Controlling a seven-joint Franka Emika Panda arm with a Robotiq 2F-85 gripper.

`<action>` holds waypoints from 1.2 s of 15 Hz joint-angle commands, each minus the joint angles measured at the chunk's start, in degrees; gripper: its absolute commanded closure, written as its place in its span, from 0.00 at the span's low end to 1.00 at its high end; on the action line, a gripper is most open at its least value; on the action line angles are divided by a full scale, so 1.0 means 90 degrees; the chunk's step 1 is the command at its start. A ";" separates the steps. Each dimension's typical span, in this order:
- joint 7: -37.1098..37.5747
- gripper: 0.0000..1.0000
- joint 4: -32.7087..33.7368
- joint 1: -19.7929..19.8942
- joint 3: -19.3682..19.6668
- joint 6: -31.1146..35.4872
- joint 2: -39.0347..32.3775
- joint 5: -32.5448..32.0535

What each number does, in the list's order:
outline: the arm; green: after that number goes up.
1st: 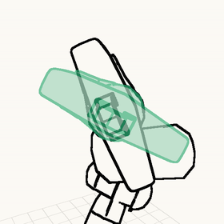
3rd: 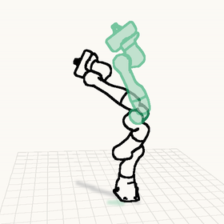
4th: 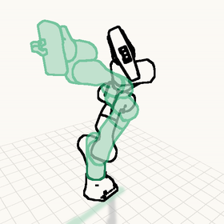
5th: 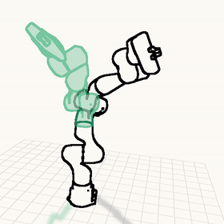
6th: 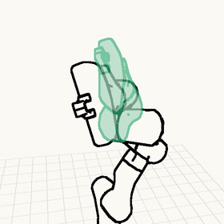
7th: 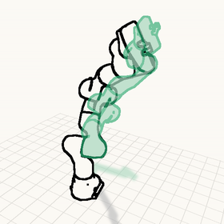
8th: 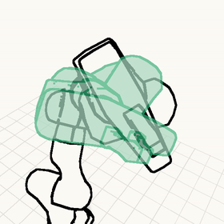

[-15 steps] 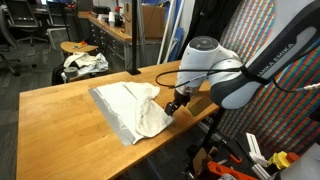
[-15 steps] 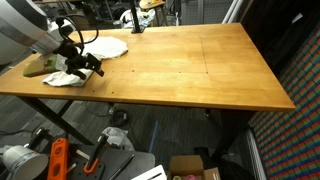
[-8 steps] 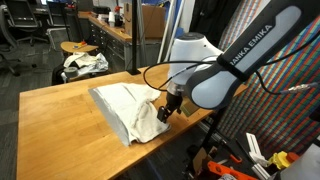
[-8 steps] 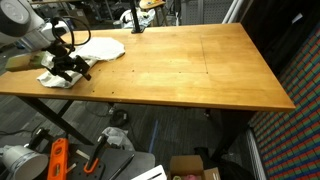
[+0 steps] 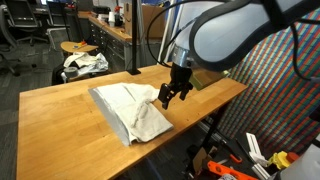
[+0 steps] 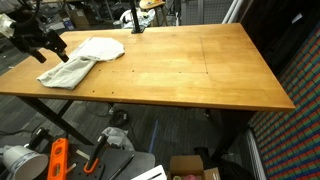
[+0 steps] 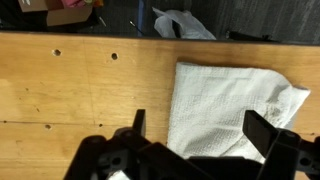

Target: Fold the cloth once

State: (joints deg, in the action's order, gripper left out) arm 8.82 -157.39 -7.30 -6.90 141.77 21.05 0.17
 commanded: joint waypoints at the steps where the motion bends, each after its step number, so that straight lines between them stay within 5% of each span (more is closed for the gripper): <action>1: -0.0685 0.00 0.0021 -0.0231 0.0276 -0.1179 0.0940 0.0559; 7: -0.0667 0.00 0.0037 -0.0299 0.0217 -0.0865 0.1207 0.1017; 18: 0.0059 0.00 -0.0078 -0.0043 -0.0530 0.1159 -0.0236 0.0345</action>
State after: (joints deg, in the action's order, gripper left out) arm 5.81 -158.12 -9.22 -9.26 146.47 23.65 6.39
